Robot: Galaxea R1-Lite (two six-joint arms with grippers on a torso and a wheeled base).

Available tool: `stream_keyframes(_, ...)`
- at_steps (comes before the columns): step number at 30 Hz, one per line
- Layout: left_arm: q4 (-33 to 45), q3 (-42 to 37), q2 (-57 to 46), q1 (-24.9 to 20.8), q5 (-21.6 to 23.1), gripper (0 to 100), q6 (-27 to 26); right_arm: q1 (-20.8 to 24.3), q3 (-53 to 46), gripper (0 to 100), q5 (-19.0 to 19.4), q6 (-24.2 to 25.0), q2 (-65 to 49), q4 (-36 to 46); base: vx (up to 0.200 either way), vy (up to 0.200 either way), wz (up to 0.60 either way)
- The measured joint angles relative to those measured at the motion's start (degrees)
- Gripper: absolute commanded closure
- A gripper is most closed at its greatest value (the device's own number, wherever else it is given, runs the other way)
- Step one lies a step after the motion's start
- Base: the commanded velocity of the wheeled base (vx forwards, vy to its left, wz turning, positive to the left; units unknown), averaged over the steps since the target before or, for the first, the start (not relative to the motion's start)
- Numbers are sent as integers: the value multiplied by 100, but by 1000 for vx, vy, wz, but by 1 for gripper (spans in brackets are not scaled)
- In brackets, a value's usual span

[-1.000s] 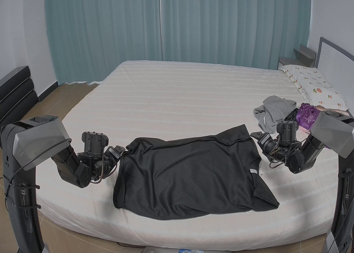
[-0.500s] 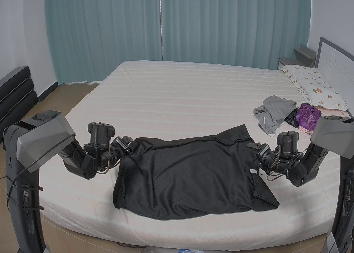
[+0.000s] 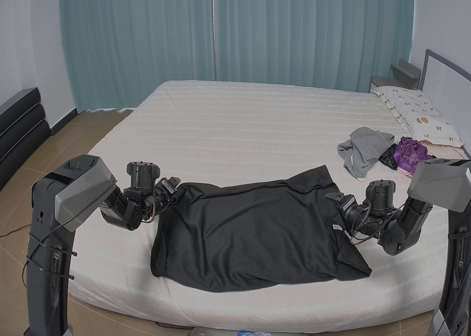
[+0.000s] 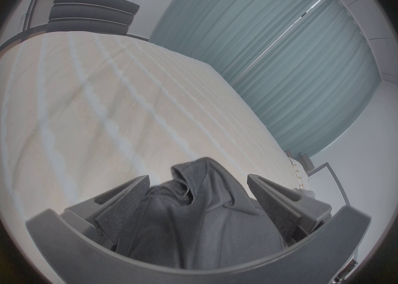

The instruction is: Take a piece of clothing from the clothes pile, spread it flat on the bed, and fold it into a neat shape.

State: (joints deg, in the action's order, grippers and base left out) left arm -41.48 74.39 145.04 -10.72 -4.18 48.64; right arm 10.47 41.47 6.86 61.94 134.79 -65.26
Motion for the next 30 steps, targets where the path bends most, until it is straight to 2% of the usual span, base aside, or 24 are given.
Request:
stream_keyframes(12, 719, 1442, 746, -80, 30, 0, -101, 55, -55, 0, -20, 5, 112, -100, 0, 0, 0)
stream_keyframes(13, 725, 1506, 798, -89, 33, 100, -102, 57, -55, 0, -20, 9, 115, -100, 0, 0, 0)
stream_keyframes(20, 724, 1860, 1047, -110, -88, 100, -94, 61, -60, 0, -22, 11, 123, -108, 0, 0, 0)
stream_keyframes(26, 568, 2450, 1273, -59, -633, 100, -48, 66, -62, 0, -24, 9, 129, -111, 0, 0, 0)
stream_keyframes(30, 191, 3049, 1467, 13, -945, 100, 16, 66, -62, 0, -29, 7, 138, -115, 0, 0, 0)
